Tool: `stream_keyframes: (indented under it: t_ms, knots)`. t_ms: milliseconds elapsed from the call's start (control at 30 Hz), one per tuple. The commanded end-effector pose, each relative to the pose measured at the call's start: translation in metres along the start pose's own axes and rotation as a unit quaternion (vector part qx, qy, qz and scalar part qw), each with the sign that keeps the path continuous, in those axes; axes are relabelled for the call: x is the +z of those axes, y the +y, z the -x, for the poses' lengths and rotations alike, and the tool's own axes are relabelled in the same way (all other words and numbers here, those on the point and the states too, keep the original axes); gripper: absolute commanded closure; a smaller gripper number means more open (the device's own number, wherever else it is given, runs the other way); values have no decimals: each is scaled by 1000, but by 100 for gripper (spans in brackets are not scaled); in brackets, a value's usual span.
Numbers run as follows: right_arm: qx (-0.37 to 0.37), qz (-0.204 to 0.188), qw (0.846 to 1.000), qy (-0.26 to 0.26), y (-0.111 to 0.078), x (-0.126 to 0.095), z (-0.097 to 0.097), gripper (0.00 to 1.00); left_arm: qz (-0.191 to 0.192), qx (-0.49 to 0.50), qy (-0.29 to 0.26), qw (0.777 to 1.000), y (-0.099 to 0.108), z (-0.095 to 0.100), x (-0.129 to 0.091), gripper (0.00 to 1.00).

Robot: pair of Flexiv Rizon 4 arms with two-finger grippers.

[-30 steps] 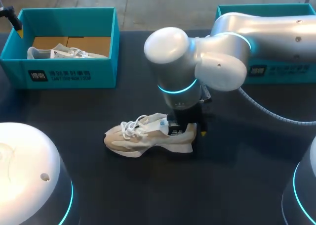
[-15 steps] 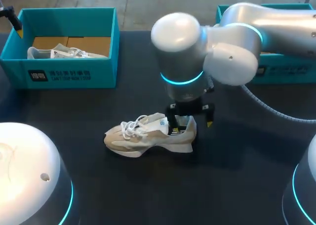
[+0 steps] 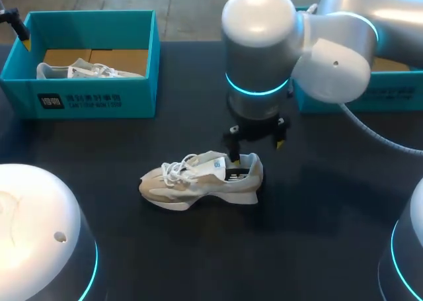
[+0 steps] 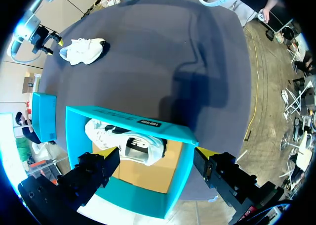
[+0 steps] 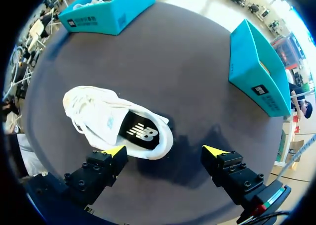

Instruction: Take the shoe out of the shoebox, open the shoe tongue, remove and reinsert the insole, then place the shoe into the shoebox

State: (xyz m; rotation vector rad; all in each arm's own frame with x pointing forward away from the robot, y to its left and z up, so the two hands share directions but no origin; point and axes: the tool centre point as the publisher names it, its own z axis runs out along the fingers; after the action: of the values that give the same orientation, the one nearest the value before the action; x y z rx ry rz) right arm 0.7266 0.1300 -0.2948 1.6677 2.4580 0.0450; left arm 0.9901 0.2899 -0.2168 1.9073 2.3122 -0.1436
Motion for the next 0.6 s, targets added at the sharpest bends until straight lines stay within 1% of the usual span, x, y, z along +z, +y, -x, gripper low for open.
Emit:
stream_keyframes:
  t_ms: [33, 200, 267, 300, 333, 367, 400, 433, 467, 500, 600]
  knots:
    - [0, 5, 1000, 6, -4, 2, 4, 0, 2, 0, 1, 1000, -1, 0, 0, 0]
    - [0, 5, 1000, 6, -4, 2, 4, 0, 2, 0, 1, 1000, -1, 0, 0, 0]
    - [-111, 21, 994, 1, -4, -6, 3, 0, 2, 0, 1, 1000, -1, 0, 0, 0]
    - [-146, 18, 989, -3, -6, -9, 4, 0, 2, 0, 1, 1000, -1, 0, 0, 0]
    - [-192, 20, 981, -5, -9, -12, 4, 0, 2, 0, 1, 1000, -1, 0, 0, 0]
    - [-236, 38, 971, 4, -10, -15, 4, 0, 2, 0, 1, 1000, -1, 0, 0, 0]
    - [-283, 56, 957, 19, -13, -17, 3, 0, 2, 0, 1, 1000, -1, 0, 0, 0]
    - [-340, 77, 937, 21, -15, -20, 0, 0, 2, 0, 1, 1000, -1, 0, 0, 0]
    - [-383, 95, 918, 32, -19, -22, -2, 0, 2, 0, 1, 1000, -1, 0, 0, 0]
    - [-418, 106, 902, 30, -22, -25, -3, 0, 2, 0, 1, 1000, -1, 0, 0, 0]
    - [-418, 106, 902, 30, -22, -25, -3, 0, 2, 0, 1, 1000, -1, 0, 0, 0]
